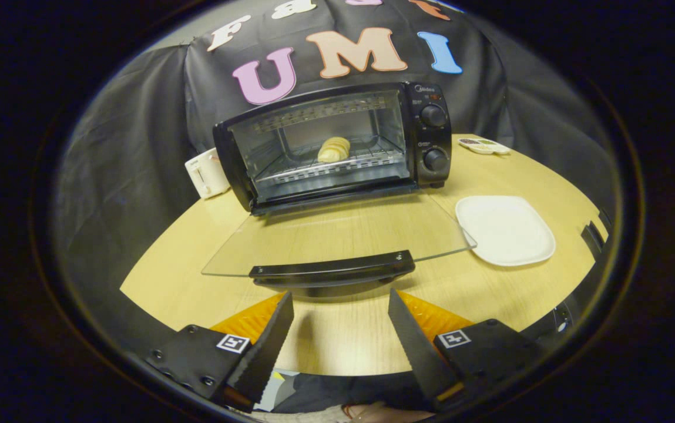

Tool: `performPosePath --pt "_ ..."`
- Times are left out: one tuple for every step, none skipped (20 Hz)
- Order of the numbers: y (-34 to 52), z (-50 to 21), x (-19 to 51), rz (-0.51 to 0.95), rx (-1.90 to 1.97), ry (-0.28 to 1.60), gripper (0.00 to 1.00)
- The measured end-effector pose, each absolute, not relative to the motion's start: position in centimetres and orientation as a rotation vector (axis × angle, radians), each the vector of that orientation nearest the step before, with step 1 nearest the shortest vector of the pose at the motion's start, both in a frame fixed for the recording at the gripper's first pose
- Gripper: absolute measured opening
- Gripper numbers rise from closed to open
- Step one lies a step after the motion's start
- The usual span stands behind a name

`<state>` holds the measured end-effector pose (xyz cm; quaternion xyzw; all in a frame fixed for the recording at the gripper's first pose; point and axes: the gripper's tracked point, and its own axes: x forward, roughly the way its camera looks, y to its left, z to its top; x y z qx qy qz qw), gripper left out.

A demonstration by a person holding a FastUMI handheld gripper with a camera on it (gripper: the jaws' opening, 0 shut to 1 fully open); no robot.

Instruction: Open the toaster oven, put the food inside, and close the toaster oven door.

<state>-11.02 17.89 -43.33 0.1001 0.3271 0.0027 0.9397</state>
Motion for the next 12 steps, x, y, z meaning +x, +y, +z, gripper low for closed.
performPosePath --pt "17.9 -43.2 -10.8 0.008 0.202 0.668 1.0" --pt "18.2 -43.4 -10.8 0.016 0.205 0.671 1.0" --pt "18.2 -43.2 -10.8 0.019 0.203 0.668 1.0" --pt "18.1 -43.1 -10.7 0.019 0.202 0.665 1.0" --pt "18.1 -43.1 -10.6 0.019 0.204 0.668 1.0" --pt "18.2 -43.1 -10.7 0.019 0.204 0.669 1.0" --pt "18.2 -42.9 -10.7 0.018 0.203 0.666 1.0" --pt "18.2 -42.7 -10.8 0.018 0.202 0.663 1.0" --pt "18.1 -42.5 -10.7 0.018 0.204 0.657 1.0" --pt "18.2 -42.0 -10.5 0.018 0.207 0.647 1.0" --pt "18.1 -41.6 -10.4 0.018 0.209 0.636 1.0" --pt "18.1 -41.1 -10.3 0.018 0.21 0.625 1.0"
